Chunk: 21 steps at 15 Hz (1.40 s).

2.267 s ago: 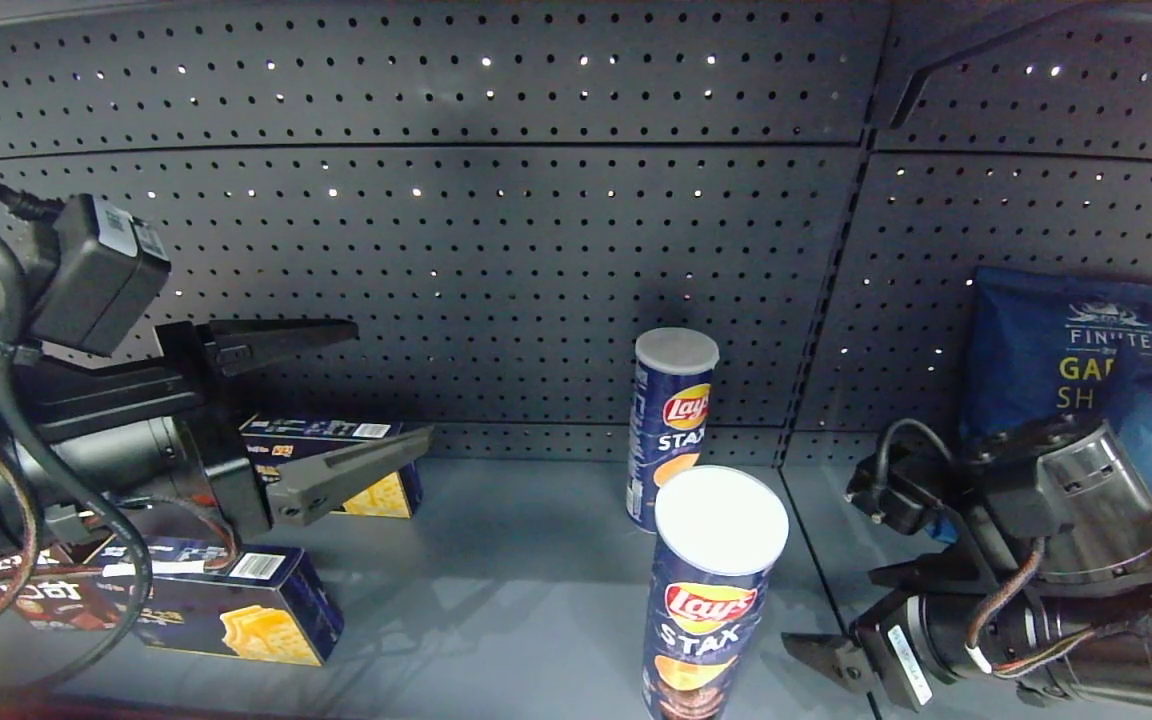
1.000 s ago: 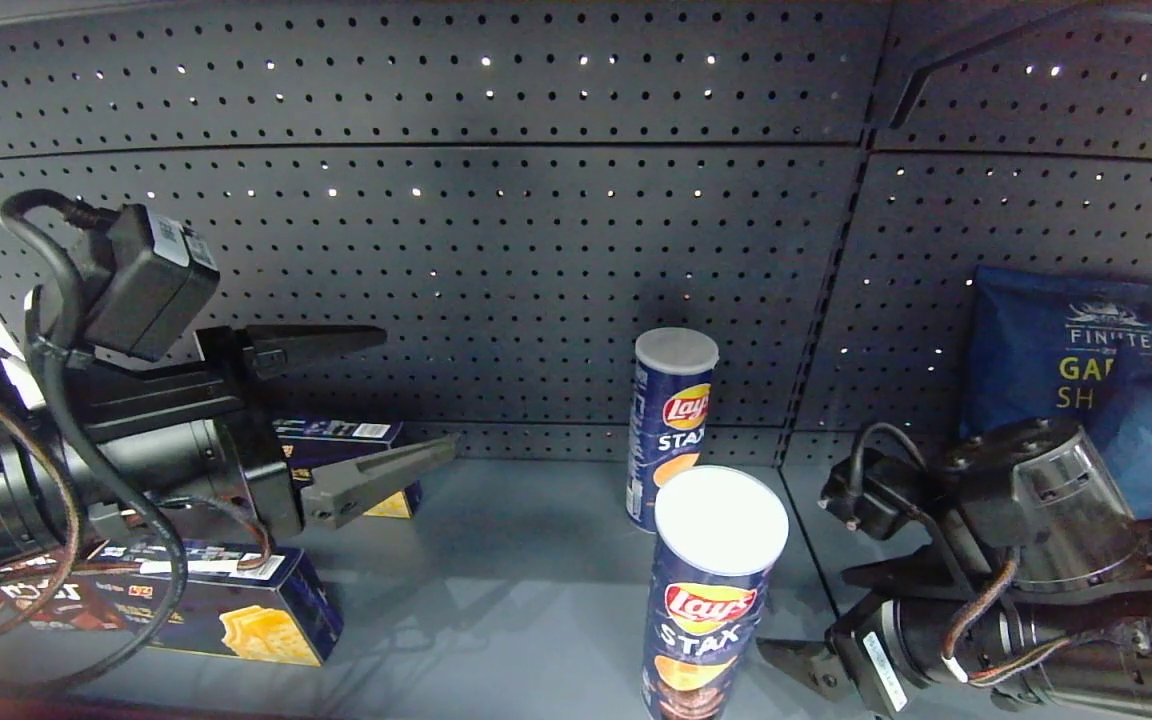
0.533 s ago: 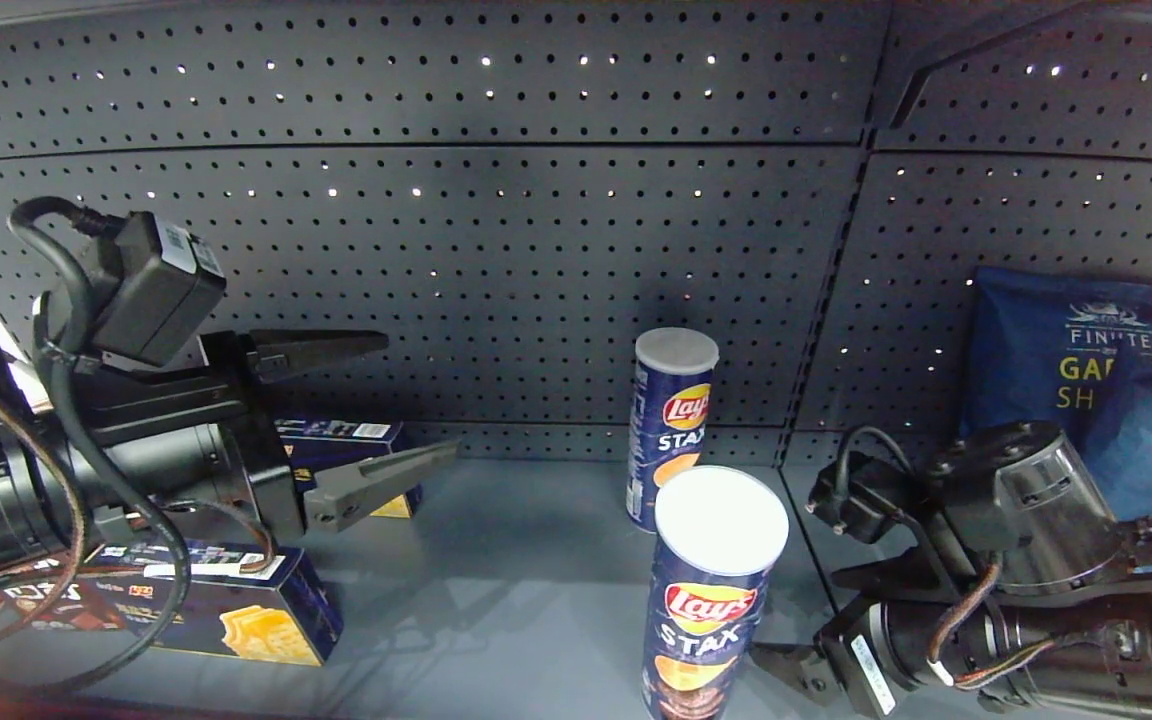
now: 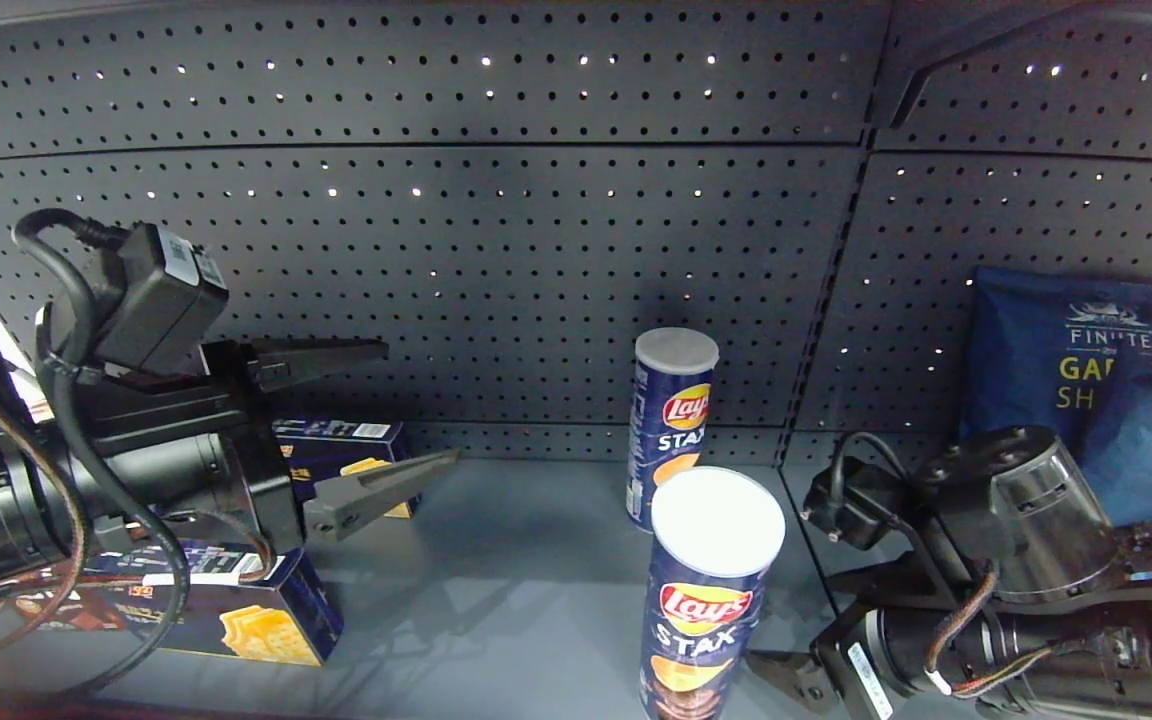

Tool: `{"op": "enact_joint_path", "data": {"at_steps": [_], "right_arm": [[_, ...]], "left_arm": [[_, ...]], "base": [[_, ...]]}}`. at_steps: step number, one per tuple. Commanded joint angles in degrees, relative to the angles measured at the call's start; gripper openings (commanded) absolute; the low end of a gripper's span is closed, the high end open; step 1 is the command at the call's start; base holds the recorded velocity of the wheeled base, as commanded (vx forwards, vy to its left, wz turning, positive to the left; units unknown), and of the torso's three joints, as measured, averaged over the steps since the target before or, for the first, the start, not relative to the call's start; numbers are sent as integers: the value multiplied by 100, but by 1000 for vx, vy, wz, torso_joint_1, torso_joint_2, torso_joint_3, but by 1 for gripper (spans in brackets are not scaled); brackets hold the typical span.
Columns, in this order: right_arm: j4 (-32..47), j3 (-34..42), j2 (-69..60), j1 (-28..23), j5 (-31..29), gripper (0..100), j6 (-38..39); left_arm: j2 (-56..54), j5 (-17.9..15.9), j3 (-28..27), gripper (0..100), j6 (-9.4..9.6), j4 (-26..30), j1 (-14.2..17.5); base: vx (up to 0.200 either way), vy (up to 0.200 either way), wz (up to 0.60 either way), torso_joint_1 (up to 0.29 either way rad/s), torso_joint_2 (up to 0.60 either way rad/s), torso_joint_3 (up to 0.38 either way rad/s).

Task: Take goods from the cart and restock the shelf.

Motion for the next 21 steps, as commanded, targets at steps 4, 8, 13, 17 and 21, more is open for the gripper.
{"op": "enact_joint_path", "data": {"at_steps": [4, 8, 13, 17, 21], "right_arm": [[-2, -24, 26, 31, 1, 100, 2], [-2, -33, 44, 31, 1, 100, 2], [-46, -121, 158, 31, -8, 100, 2], [-37, -51, 141, 31, -16, 100, 2], [-28, 529, -650, -294, -8, 100, 11]], "left_arm": [[-16, -1, 18, 100, 1, 6, -8], [-16, -1, 18, 100, 1, -3, -8], [-7, -1, 27, 100, 1, -3, 1], [-16, -1, 97, 100, 1, -3, 1], [-341, -1, 519, 100, 1, -12, 1]], "base": [[0, 0, 0, 0, 0, 0], [0, 0, 0, 0, 0, 0], [0, 0, 0, 0, 0, 0], [0, 0, 0, 0, 0, 0], [0, 0, 0, 0, 0, 0]]}}
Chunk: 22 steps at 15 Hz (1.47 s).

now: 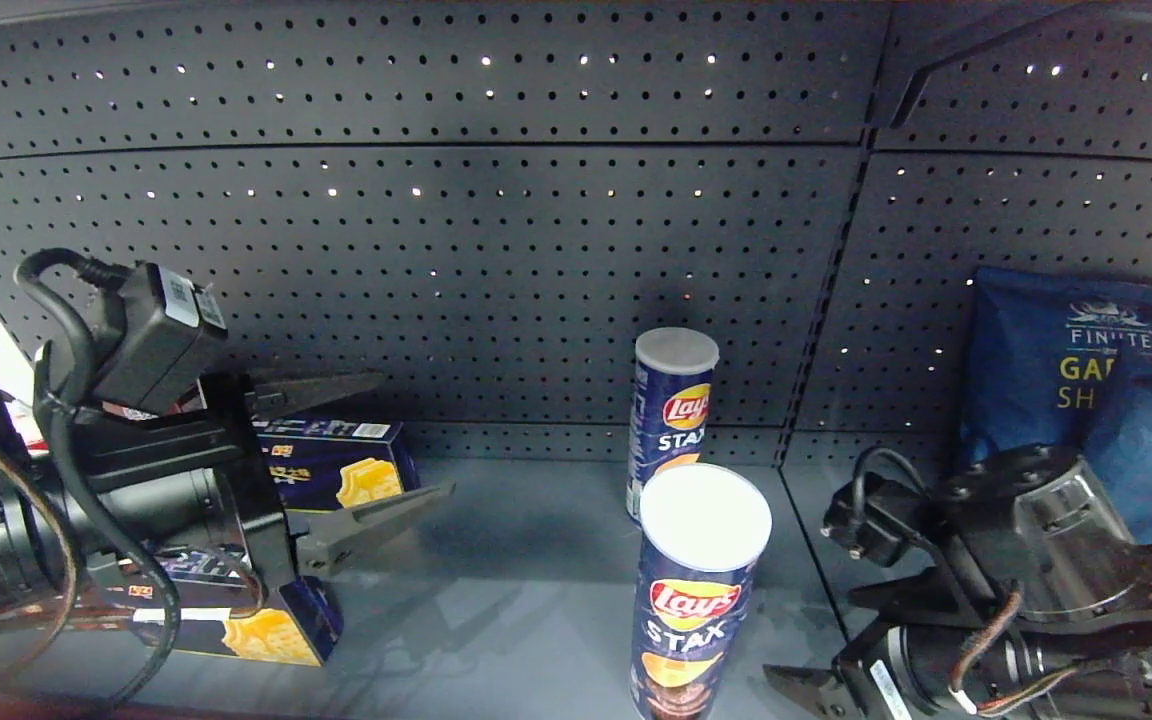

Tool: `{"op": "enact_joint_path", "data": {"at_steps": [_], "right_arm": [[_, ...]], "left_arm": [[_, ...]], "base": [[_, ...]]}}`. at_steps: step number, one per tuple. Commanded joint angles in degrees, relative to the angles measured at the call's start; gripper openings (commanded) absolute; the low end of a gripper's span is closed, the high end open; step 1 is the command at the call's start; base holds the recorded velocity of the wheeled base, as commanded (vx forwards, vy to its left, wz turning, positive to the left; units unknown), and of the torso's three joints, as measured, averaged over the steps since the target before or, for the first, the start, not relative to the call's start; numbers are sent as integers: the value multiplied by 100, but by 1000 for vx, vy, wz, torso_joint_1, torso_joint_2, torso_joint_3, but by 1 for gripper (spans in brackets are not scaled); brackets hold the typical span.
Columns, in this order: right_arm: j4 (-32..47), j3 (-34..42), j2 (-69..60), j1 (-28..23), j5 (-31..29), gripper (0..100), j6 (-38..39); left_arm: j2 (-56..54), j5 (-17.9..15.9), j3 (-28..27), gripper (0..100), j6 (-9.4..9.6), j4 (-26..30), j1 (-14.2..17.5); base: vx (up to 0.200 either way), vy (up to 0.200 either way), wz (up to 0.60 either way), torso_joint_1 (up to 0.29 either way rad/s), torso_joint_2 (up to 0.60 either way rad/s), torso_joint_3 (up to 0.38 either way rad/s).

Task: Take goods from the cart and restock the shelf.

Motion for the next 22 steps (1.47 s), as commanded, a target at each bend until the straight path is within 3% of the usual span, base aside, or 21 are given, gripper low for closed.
{"op": "enact_joint_path", "data": {"at_steps": [1, 7, 11, 12, 13, 15, 19, 20, 22], "right_arm": [[5, 270, -671, -266, 3, 100, 17], [199, -73, -2332, -1496, -14, 100, 26], [559, 6, -3861, -2577, 12, 100, 26], [682, -3, -4081, -2603, 3, 100, 26], [1016, -29, -4573, -2507, -85, 100, 17], [1596, 6, -5206, -2630, -410, 100, -9], [1719, 358, -6278, -3465, -498, 100, -580], [1701, 665, -6727, -3790, -489, 100, -580], [1658, 1069, -7193, -4018, -462, 100, -537]], "left_arm": [[-391, 8, 309, 100, 1, -3, 10], [-1533, 26, 397, 100, -193, 67, 352], [-2693, 34, 749, 100, -228, 102, 1003], [-2895, 43, 872, 100, -281, 102, 1003], [-3344, 157, 1197, 100, -448, 102, 1003], [-3941, 509, 1522, 100, -483, 111, 1003], [-5260, 641, 1505, 100, -500, 1359, 1020], [-5919, 755, 1496, 100, -500, 2036, 1038], [-6622, 913, 1505, 100, -500, 2800, 1047]], "base": [[0, 0, 0, 0, 0, 0], [0, 0, 0, 0, 0, 0], [0, 0, 0, 0, 0, 0], [0, 0, 0, 0, 0, 0], [0, 0, 0, 0, 0, 0], [0, 0, 0, 0, 0, 0], [0, 0, 0, 0, 0, 0], [0, 0, 0, 0, 0, 0], [0, 0, 0, 0, 0, 0]]}}
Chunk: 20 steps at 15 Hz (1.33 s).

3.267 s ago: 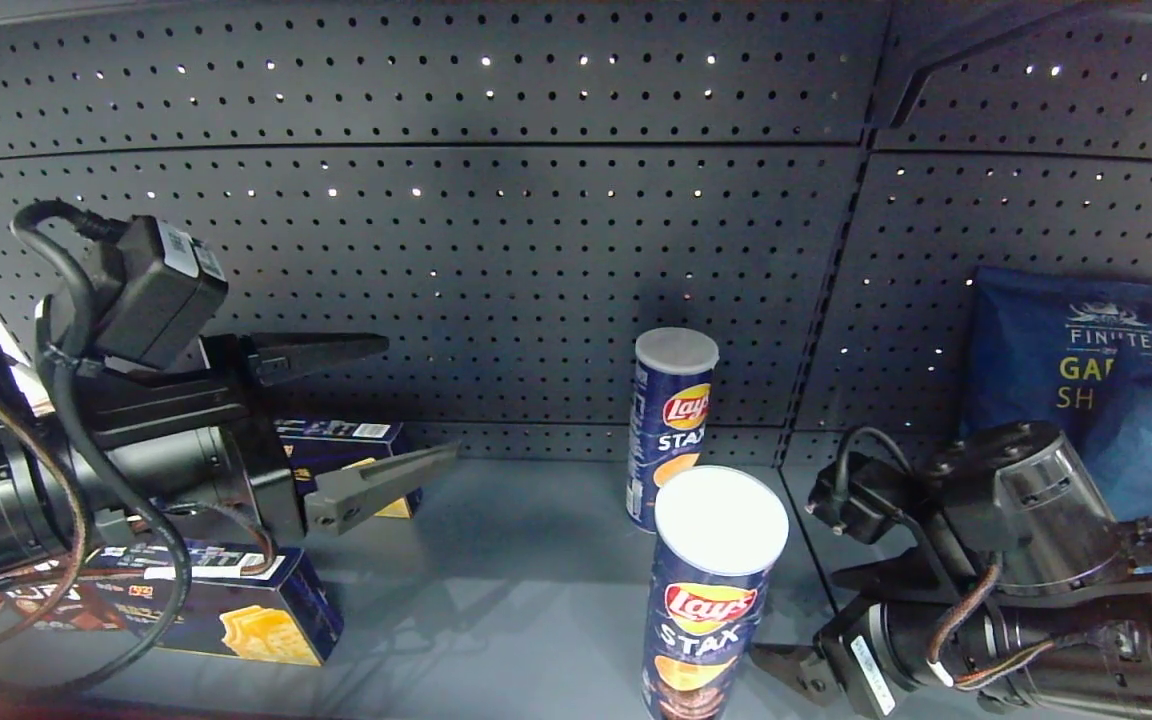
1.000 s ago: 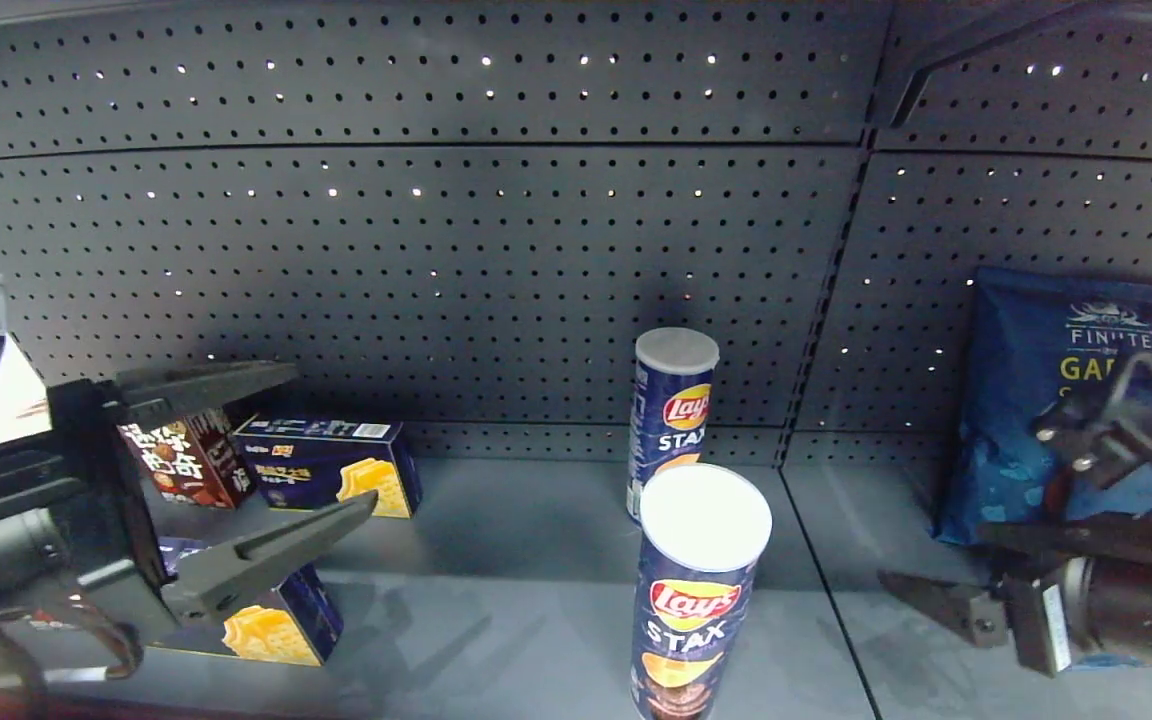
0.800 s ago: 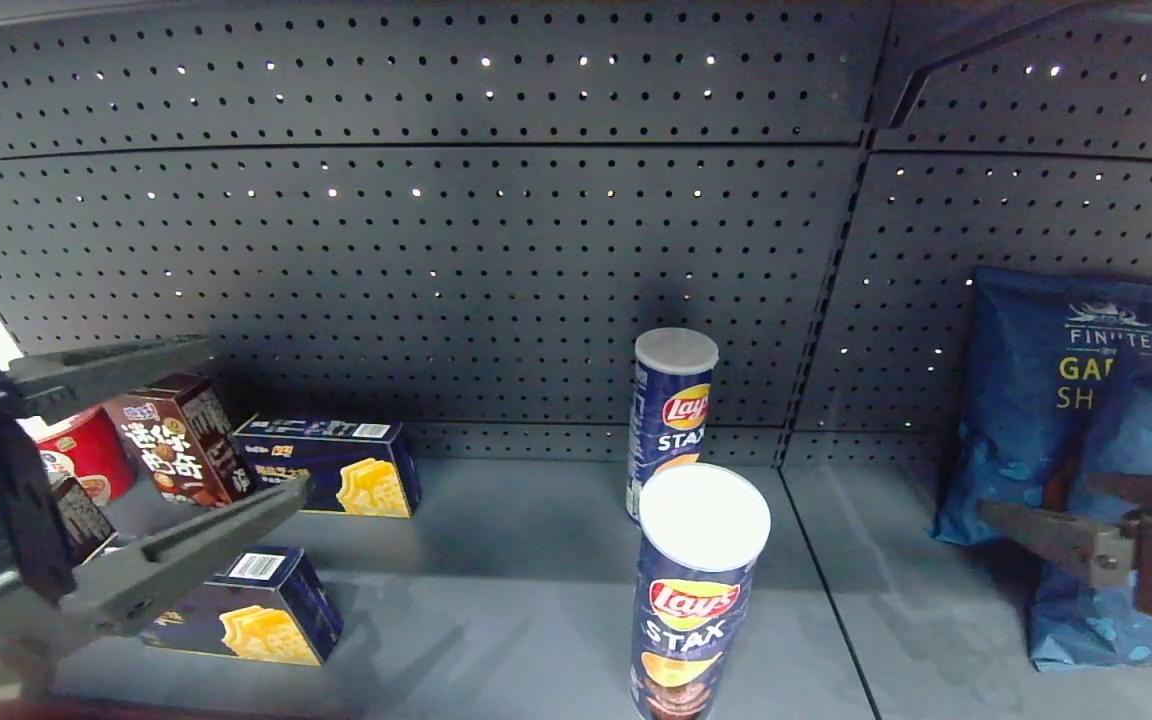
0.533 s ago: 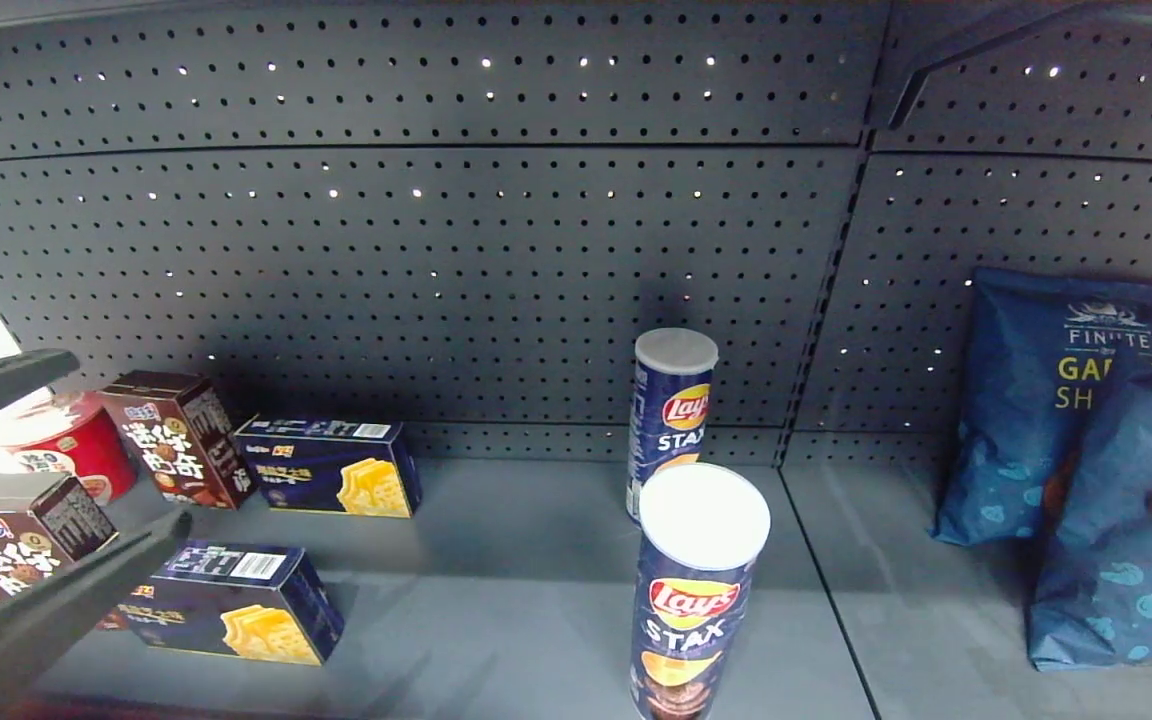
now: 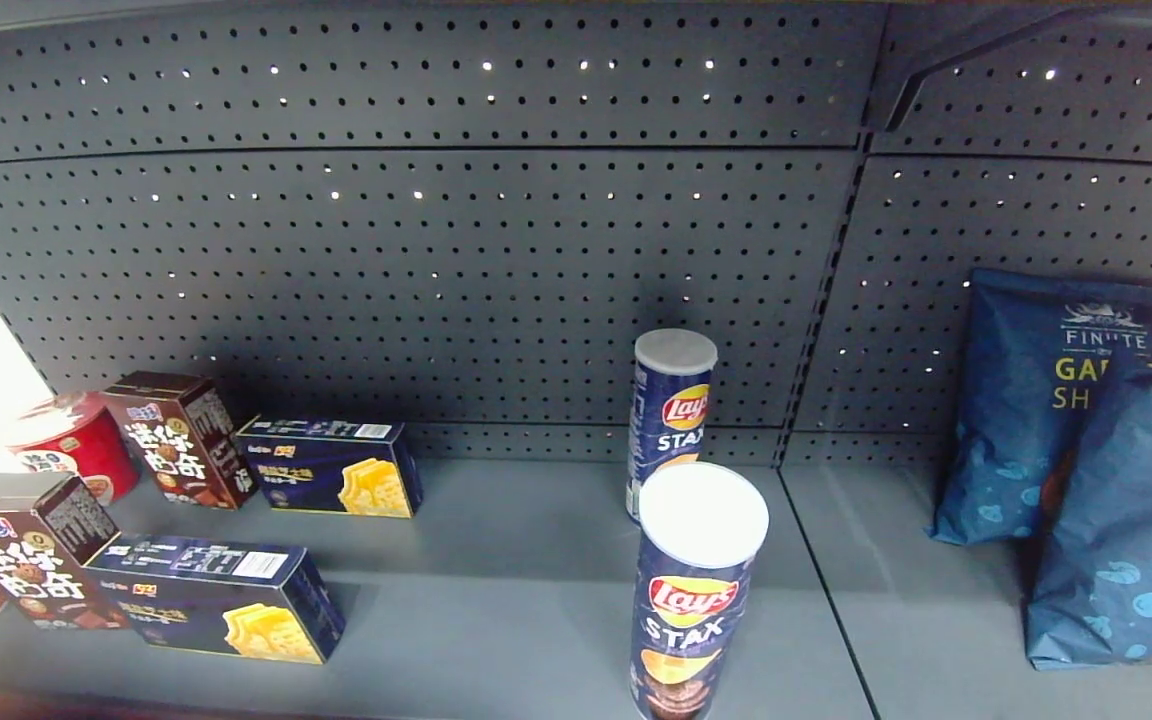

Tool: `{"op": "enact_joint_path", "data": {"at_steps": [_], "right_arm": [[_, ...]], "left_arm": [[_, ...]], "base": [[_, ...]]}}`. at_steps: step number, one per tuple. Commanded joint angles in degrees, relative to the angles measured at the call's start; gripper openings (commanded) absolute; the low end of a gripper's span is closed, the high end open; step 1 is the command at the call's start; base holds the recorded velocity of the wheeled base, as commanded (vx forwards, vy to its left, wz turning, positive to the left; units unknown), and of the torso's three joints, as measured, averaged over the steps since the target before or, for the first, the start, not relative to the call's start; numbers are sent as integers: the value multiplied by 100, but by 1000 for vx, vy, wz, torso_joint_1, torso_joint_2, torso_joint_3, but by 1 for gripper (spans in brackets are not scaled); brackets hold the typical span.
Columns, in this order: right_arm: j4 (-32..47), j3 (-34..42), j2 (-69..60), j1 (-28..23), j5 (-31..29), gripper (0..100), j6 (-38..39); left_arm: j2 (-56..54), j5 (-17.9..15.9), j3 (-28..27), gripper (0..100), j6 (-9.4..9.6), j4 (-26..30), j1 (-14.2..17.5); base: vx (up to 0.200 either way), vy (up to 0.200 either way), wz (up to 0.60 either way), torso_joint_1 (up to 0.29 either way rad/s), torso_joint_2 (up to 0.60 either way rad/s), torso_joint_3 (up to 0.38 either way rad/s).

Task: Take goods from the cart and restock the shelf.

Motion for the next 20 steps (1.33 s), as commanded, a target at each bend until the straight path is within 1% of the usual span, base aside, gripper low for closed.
{"op": "enact_joint_path", "data": {"at_steps": [1, 2, 3, 4, 5, 6, 7, 8, 9, 10, 11, 12, 13, 14, 16, 17, 18, 19, 20], "right_arm": [[-34, 553, -926, -358, 14, 100, 11], [-34, 878, -1312, -420, 23, 100, 11], [-42, 1186, -1682, -411, 102, 100, 2], [-69, 1405, -1945, -455, 251, 100, 2], [-69, 1572, -2068, -534, 480, 100, -6], [-95, 1731, -2068, -534, 524, 100, 11], [-253, 1915, -2068, -534, 542, 100, -42], [-420, 2205, -2068, -534, 550, 100, -112], [-886, 2662, -2068, -534, 436, 100, -200], [-1273, 2961, -2068, -534, 260, 100, -217], [-1695, 3137, -2068, -534, -91, 100, -209], [-1686, 3137, -2068, -534, -82, 100, -191], [-1686, 3137, -2077, -534, -82, 100, -209], [-1686, 3137, -2068, -534, -82, 100, -209], [-1686, 3137, -2077, -534, -65, 100, -235], [-1686, 3137, -2068, -534, -21, 100, -209], [-1677, 3137, -2077, -534, 155, 100, -156], [-1677, 3137, -2077, -534, 269, 100, -121], [-1677, 3137, -2077, -534, 269, 100, -130]], "left_arm": [[-1404, 197, 47, 100, 0, 870, 22], [-1641, 443, 152, 100, 105, 1169, 30], [-1624, 874, 249, 100, 149, 1160, 30], [-1624, 1129, 442, 100, 184, 1178, 30], [-1624, 1234, 688, 100, 290, 1152, 30], [-1624, 1305, 917, 100, 474, 1099, 30], [-1624, 1445, 1233, 100, 527, 835, 30], [-1624, 1542, 1602, 100, 536, 580, 30], [-1624, 1682, 2007, 100, 755, 273, 30], [-1624, 1744, 2007, 100, 861, 343, 30], [-1615, 1735, 2007, 100, 808, 563, 30], [-1615, 1647, 2007, 100, 641, 554, 30], [-1615, 1577, 2007, 100, 606, 554, 30], [-1615, 1568, 2007, 100, 571, 545, 30], [-1624, 1533, 2007, 100, 87, 545, 30], [-1615, 1533, 2007, 100, -9, 545, 30], [-1615, 1542, 2007, 100, -44, 545, 30], [-1615, 1542, 2007, 100, -9, 545, 30], [-1615, 1542, 2007, 100, -44, 545, 30]], "base": [[0, 0, 0, 0, 0, 0], [0, 0, 0, 0, 0, 0], [0, 0, 0, 0, 0, 0], [0, 0, 0, 0, 0, 0], [0, 0, 0, 0, 0, 0], [0, 0, 0, 0, 0, 0], [0, 0, 0, 0, 0, 0], [0, 0, 0, 0, 0, 0], [0, 0, 0, 0, 0, 0], [0, 0, 0, 0, 0, 0], [0, 0, 0, 0, 0, 0], [0, 0, 0, 0, 0, 0], [0, 0, 0, 0, 0, 0], [-200, 0, 0, 2, 2, 7], [-200, 0, 0, 2, 2, 2], [-200, 0, 0, 2, 2, 2], [-200, 0, 0, 7, -2, 2], [0, 0, 0, 0, 0, 0], [0, 0, 0, 0, 0, 0]]}}
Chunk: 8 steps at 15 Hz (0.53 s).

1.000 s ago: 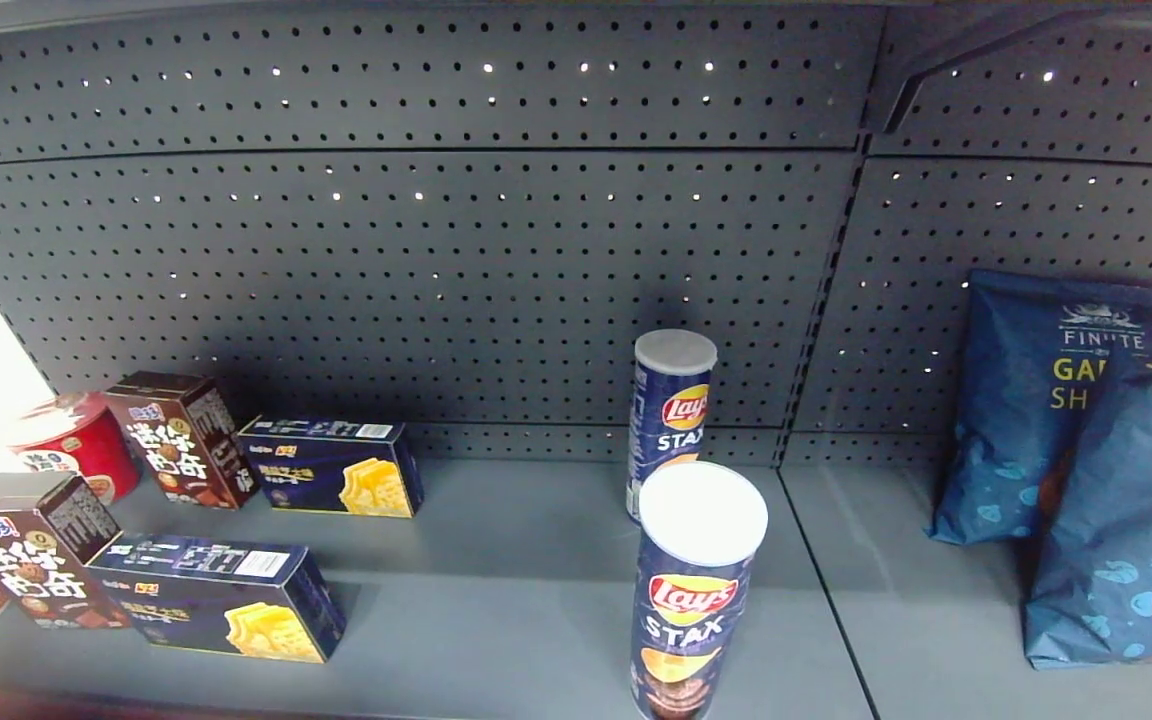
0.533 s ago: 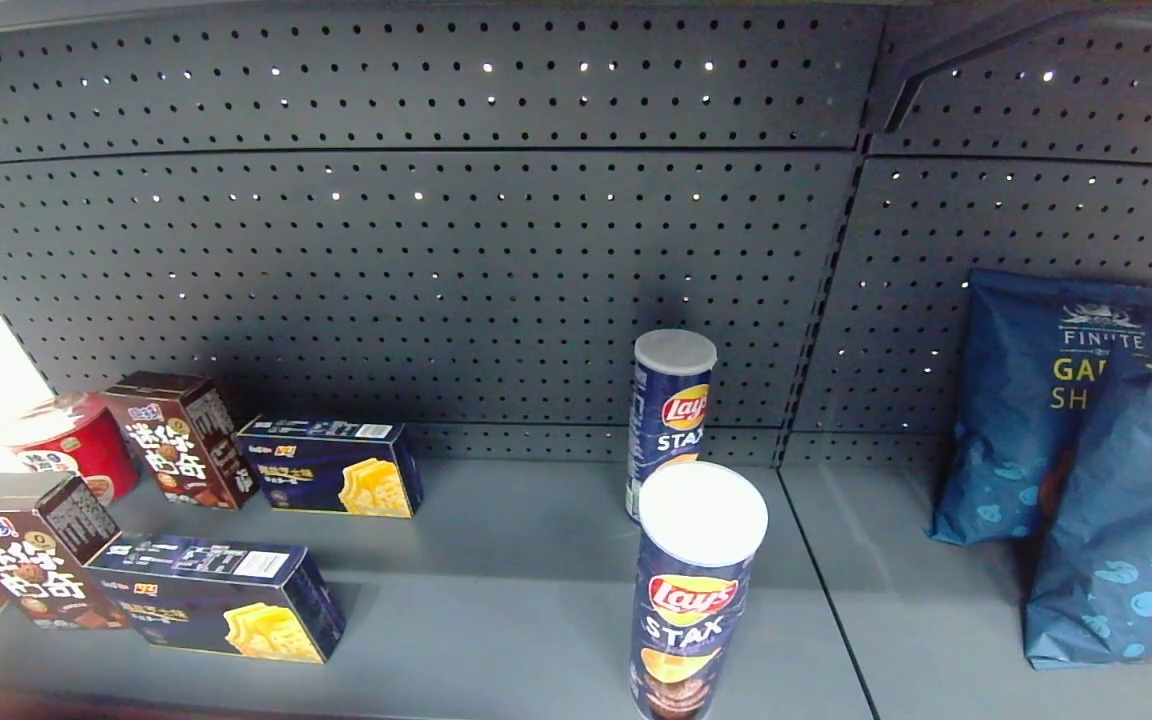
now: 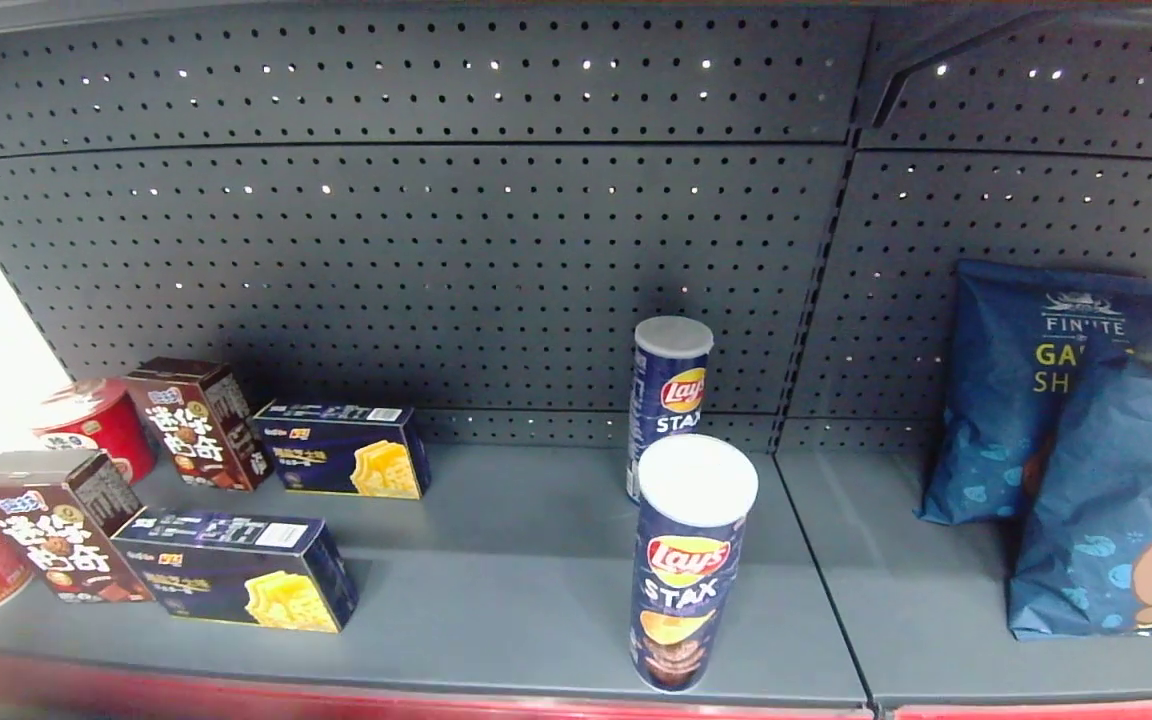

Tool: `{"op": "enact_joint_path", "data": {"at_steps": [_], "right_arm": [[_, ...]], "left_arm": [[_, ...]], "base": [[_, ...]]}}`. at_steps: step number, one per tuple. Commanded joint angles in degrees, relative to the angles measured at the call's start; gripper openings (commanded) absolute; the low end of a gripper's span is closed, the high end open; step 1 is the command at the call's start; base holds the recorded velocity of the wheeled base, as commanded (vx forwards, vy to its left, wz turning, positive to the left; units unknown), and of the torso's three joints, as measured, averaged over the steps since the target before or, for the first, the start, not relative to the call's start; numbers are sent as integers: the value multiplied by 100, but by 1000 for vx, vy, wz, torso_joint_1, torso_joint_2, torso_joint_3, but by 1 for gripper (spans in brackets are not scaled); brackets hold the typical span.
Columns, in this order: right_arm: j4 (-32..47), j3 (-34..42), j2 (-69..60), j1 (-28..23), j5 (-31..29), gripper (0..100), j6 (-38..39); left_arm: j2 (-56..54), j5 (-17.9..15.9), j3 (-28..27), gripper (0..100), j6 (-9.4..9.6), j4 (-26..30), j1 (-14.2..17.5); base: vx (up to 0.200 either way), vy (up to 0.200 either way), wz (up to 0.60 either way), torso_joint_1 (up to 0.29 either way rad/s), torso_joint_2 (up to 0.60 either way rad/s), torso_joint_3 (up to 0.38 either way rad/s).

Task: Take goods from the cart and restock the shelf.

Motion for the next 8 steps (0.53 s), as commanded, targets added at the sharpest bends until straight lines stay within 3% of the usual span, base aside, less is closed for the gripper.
{"op": "enact_joint_path", "data": {"at_steps": [1, 3, 4, 5, 8], "right_arm": [[0, 0, 9, 0, 3, 100, 1], [0, 0, 9, 0, 3, 100, -8], [0, 0, 9, 0, 12, 100, 1], [0, 0, 18, 0, 109, 100, 19], [0, 0, 9, 0, 144, 100, 10]], "left_arm": [[26, 7, 0, 100, -45, 5, 0], [26, 16, 0, 100, -291, -3, 0], [26, 25, 0, 100, -317, -3, 0], [26, 16, 0, 100, -308, -3, 0], [26, 25, 0, 100, -308, -3, 0]], "base": [[0, 0, 0, 0, 0, 0], [0, 0, 0, 0, 0, 0], [0, 0, 0, 0, 0, 0], [0, 0, -600, 27, 2, 2], [0, 0, 0, 0, 0, 0]]}}
